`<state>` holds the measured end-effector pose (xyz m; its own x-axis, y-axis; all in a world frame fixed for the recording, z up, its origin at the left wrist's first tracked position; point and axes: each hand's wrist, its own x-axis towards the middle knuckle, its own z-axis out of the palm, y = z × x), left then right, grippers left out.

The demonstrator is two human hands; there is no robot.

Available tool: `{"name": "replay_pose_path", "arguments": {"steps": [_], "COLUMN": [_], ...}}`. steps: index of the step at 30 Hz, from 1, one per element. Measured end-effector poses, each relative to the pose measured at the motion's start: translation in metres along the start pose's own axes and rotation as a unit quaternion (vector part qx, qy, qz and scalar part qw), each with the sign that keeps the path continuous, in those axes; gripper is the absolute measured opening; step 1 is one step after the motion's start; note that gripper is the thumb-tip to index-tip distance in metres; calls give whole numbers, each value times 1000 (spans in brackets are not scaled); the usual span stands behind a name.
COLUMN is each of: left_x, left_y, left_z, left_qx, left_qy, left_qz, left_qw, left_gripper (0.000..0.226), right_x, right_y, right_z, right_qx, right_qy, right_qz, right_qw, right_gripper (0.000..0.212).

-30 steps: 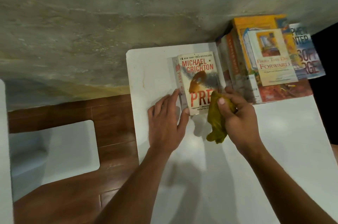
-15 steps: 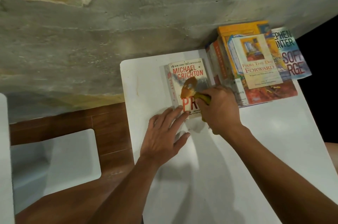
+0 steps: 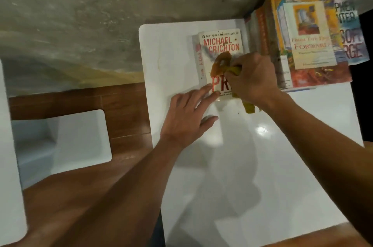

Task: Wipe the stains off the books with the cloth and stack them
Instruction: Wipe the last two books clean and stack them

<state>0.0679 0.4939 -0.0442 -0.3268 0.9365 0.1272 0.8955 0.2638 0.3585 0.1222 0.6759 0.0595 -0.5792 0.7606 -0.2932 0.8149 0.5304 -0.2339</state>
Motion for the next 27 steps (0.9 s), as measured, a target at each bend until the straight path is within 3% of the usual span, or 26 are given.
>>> {"name": "replay_pose_path", "arguments": {"steps": [15,20,23,27], "left_x": [-1,-2,-1,-3], "left_y": [1,2,1,2], "left_z": [-1,-1,-3,1], "left_qx": [-32,-30,-27,-27], "left_qy": [-21,-8,1,19], "left_qz": [-16,-13,-11,-8], "left_qw": [999,999,1000,999], "left_gripper": [60,58,57,55], "right_x": [1,-1,1,-7], "right_y": [2,4,5,4], "right_z": [-3,-3,-4,1], "right_qx": [-10,-27,-7,-42], "right_qy": [-16,-24,-1,-38], "right_qz": [-26,-53,-20,-62], "right_qw": [999,998,1000,996], "right_gripper": [28,27,28,29]}}
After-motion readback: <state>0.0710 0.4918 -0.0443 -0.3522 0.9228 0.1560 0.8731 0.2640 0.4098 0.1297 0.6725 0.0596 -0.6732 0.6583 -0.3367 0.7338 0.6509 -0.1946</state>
